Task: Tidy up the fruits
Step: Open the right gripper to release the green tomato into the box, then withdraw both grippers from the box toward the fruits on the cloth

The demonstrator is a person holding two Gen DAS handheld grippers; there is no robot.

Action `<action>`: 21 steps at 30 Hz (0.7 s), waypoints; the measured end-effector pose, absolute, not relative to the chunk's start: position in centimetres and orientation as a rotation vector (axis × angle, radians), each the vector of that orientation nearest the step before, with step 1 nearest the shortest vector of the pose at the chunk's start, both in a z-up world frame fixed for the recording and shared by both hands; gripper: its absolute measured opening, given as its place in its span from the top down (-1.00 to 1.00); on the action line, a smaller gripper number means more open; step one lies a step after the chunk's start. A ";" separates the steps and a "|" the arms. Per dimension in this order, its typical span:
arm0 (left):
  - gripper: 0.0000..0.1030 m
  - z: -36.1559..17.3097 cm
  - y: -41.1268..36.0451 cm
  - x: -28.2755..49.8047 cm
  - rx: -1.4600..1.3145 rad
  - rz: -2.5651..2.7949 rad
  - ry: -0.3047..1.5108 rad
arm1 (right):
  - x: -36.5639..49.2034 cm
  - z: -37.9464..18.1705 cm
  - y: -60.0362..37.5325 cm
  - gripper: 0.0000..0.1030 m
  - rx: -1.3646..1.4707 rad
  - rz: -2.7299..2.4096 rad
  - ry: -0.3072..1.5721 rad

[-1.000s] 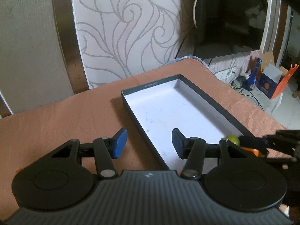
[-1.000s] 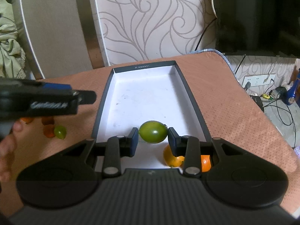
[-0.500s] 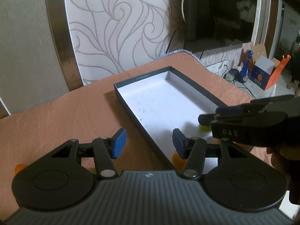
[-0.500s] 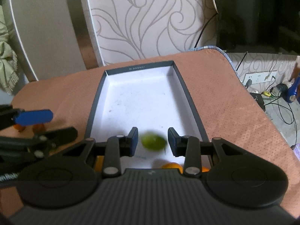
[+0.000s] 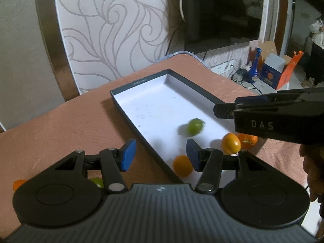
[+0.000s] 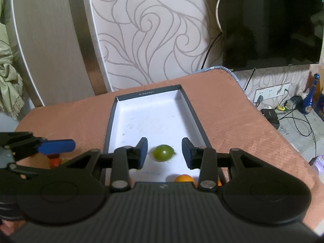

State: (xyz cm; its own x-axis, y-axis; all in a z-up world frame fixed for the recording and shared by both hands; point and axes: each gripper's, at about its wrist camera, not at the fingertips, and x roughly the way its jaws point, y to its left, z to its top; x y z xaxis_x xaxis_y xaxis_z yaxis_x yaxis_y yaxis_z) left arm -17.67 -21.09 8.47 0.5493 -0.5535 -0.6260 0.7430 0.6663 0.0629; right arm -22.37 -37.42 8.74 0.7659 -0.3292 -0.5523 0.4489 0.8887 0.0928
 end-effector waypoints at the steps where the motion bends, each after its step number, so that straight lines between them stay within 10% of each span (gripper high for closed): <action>1: -0.18 8.4 -21.1 -17.8 0.342 -0.793 0.611 | -22.7 8.9 -37.3 0.22 0.228 -0.430 0.550; 21: -0.18 8.4 -19.6 -19.7 0.363 -0.875 0.590 | -27.3 9.8 -33.6 0.22 0.245 -0.495 0.471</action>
State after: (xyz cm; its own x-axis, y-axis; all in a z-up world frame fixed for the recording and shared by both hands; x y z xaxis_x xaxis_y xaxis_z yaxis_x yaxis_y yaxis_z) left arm -19.71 -19.63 8.44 0.4984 -0.6077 -0.6184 0.8009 0.5958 0.0600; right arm -27.31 -33.63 9.83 0.7767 -0.3979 -0.4883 0.5080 0.8540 0.1121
